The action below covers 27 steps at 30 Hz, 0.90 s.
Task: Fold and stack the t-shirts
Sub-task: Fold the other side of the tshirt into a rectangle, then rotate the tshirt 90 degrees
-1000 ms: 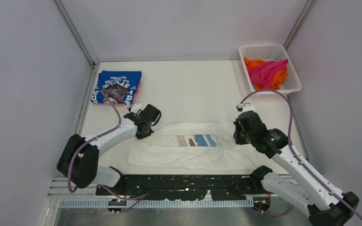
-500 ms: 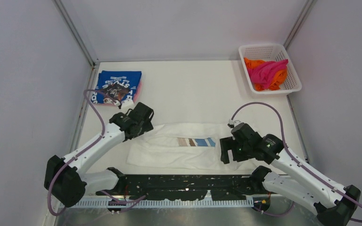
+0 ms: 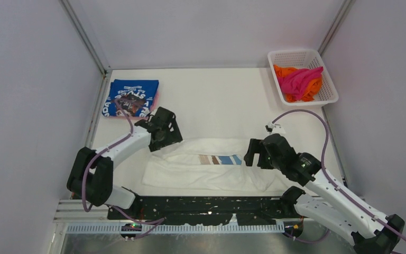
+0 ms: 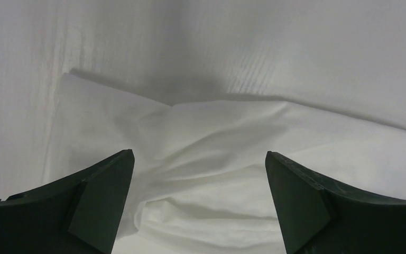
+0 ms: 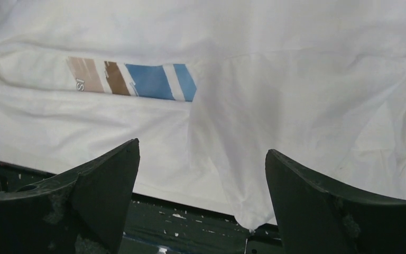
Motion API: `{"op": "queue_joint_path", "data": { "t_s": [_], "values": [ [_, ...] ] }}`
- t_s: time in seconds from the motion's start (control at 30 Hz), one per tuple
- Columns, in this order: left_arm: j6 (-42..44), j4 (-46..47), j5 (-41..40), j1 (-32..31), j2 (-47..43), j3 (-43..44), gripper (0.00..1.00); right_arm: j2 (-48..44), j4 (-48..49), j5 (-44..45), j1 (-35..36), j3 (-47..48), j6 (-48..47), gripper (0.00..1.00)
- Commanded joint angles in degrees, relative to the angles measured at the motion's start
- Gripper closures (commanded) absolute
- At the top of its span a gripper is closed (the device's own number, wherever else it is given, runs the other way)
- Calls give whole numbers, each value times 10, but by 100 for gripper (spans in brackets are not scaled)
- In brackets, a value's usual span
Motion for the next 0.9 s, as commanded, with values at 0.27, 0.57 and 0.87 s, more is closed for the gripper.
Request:
{"op": "queue_joint_path", "data": {
  "t_s": [0.27,0.57,0.87],
  "values": [
    [1,113,76,87,-26,-173,0,80,240,-147,-183,-173,65,5],
    [-14,111,74,87,-53,-182,0,268,408,-181,-263,-171,49,5],
    [-108,115,61,57,-185,-276,0,579,441,-216,-299,104,-6,5]
  ]
}}
